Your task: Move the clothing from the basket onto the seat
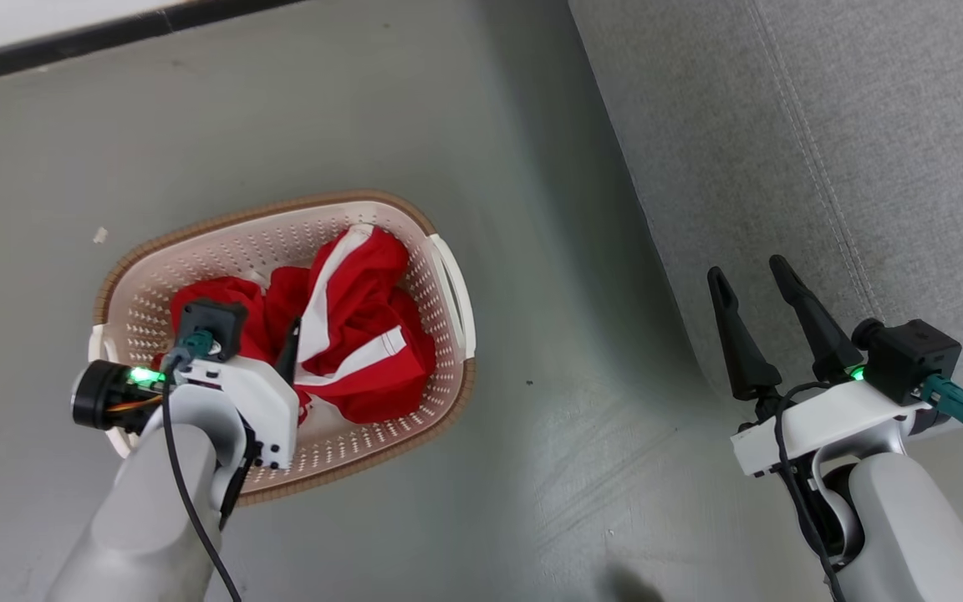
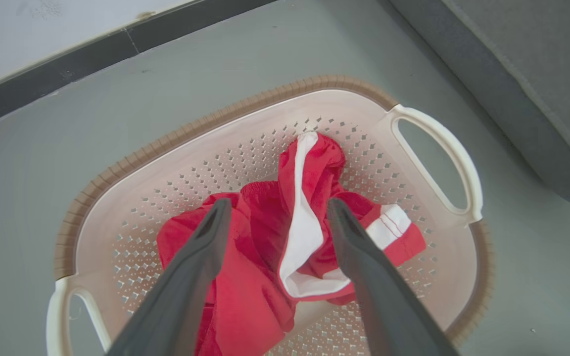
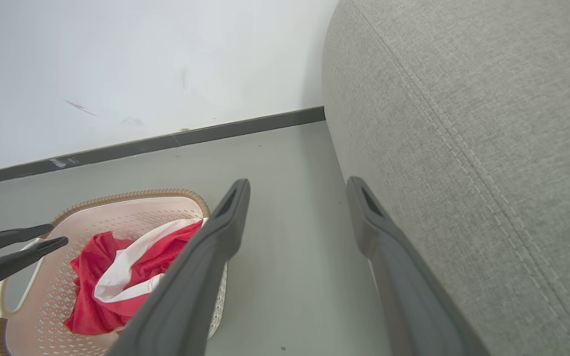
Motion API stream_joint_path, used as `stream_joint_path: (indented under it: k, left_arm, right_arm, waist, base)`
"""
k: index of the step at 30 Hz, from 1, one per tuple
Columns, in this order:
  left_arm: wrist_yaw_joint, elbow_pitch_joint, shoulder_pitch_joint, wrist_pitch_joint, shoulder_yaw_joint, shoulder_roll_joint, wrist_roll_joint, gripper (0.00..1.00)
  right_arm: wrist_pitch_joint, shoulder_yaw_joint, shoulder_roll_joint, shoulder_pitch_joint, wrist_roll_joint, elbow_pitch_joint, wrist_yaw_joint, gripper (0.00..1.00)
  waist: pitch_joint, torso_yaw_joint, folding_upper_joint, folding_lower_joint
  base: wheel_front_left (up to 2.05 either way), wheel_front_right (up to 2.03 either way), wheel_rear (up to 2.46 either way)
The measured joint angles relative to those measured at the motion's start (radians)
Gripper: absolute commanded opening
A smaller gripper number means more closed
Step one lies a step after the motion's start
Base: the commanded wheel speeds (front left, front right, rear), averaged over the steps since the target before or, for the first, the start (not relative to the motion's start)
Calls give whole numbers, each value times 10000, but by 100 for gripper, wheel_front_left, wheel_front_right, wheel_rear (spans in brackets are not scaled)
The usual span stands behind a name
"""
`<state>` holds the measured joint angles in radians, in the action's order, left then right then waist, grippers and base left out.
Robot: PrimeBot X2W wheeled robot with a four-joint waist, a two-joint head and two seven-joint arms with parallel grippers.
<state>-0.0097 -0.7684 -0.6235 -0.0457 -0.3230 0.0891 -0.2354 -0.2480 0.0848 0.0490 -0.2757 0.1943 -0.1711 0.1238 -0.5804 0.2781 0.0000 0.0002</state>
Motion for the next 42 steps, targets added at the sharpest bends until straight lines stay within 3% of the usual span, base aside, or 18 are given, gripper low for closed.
stream_joint_path:
  k: [9, 36, 37, 38, 39, 40, 41, 42]
  left_arm:
    - [433, -408, -501, 282, 280, 387, 88, 100]
    - [823, -1047, -1341, 775, 729, 1053, 6, 100]
    - [863, -1099, -1344, 798, 729, 1080, 6, 93]
    - [863, -1160, -1343, 798, 727, 1087, 6, 76]
    - [863, -1202, -1343, 798, 723, 1087, 8, 49]
    - [861, -1229, -1343, 796, 715, 1081, 8, 35]
    - [861, -1250, -1343, 794, 715, 1060, 6, 2]
    - [861, -1269, -1343, 790, 715, 1030, 6, 0]
  right_arm:
    - [0, 92, -52, -399, 174, 27, 0, 100]
    - [-42, 562, -67, -1472, 1168, 119, 0, 100]
    - [-42, 610, -73, -1510, 1229, 105, 0, 100]
    - [-42, 637, -77, -1547, 1235, 94, 0, 100]
    - [-42, 640, -77, -1581, 1235, 92, 0, 100]
    - [-44, 640, -77, -1597, 1233, 92, 2, 100]
    - [-44, 639, -77, -1597, 1233, 90, 2, 100]
    - [-44, 633, -75, -1595, 1231, 75, 2, 100]
  waist:
    - [-695, 355, 0, 0]
    - [-2089, 1024, 0, -1]
    - [-2108, 1048, 0, 0]
    - [-2114, 1069, 0, 0]
    - [-2105, 1082, 0, 0]
    - [-2093, 1090, 0, -1]
    - [-2077, 1094, 0, -1]
    - [-2060, 1094, 0, 0]
  base:
    - [0, 0, 0]
    - [0, 0, 0]
    - [0, 0, 0]
    - [0, 0, 0]
    - [0, 0, 0]
    - [0, 0, 0]
    - [0, 0, 0]
    - [0, 0, 0]
